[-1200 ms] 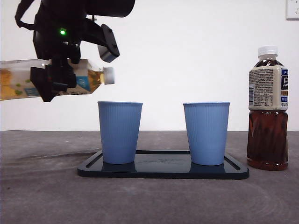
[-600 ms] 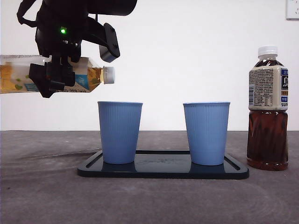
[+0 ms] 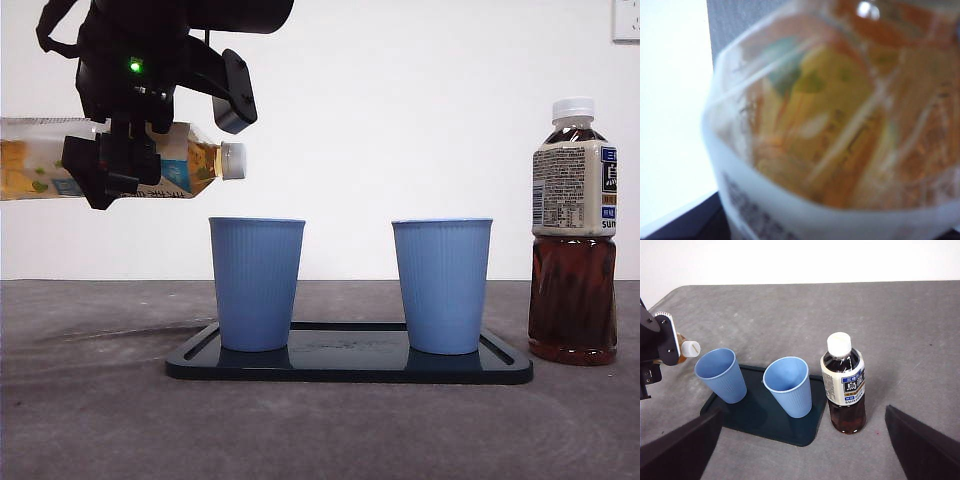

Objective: Pour the drink into the cup

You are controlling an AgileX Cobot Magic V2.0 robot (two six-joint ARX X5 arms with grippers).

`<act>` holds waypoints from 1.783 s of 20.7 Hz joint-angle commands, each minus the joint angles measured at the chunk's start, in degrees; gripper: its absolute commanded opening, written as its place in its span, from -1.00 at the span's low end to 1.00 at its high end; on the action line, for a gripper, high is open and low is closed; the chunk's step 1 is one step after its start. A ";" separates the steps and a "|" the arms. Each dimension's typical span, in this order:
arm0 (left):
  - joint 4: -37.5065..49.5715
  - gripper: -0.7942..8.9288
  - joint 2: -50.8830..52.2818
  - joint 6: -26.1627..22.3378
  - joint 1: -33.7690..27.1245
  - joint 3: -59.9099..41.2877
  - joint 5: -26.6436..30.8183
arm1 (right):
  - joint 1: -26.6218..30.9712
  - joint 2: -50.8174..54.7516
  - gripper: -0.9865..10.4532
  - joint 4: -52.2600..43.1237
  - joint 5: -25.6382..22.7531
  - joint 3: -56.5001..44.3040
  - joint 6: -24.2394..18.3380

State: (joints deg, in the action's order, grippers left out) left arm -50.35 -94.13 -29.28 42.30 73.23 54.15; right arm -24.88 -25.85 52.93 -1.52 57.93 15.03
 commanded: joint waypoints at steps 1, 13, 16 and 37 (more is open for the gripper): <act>0.61 -0.34 -0.68 -0.50 0.74 2.12 1.99 | -0.37 -0.24 0.08 -0.63 0.00 1.03 -0.46; 1.09 -0.34 4.72 22.03 0.72 2.25 -3.32 | -0.37 -0.24 0.08 -0.04 0.02 1.03 -0.46; 2.03 -0.34 8.96 31.36 -0.20 2.25 -11.67 | -0.37 -0.24 0.08 -0.09 0.02 1.03 -0.46; 47.76 -0.35 24.85 45.40 -7.67 -26.49 -27.23 | -0.37 -0.24 0.08 -0.61 0.02 1.03 -3.43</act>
State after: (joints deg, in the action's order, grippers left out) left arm -7.29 -69.95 15.00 34.74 46.48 26.55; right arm -24.88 -25.85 53.08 -1.50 57.93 13.21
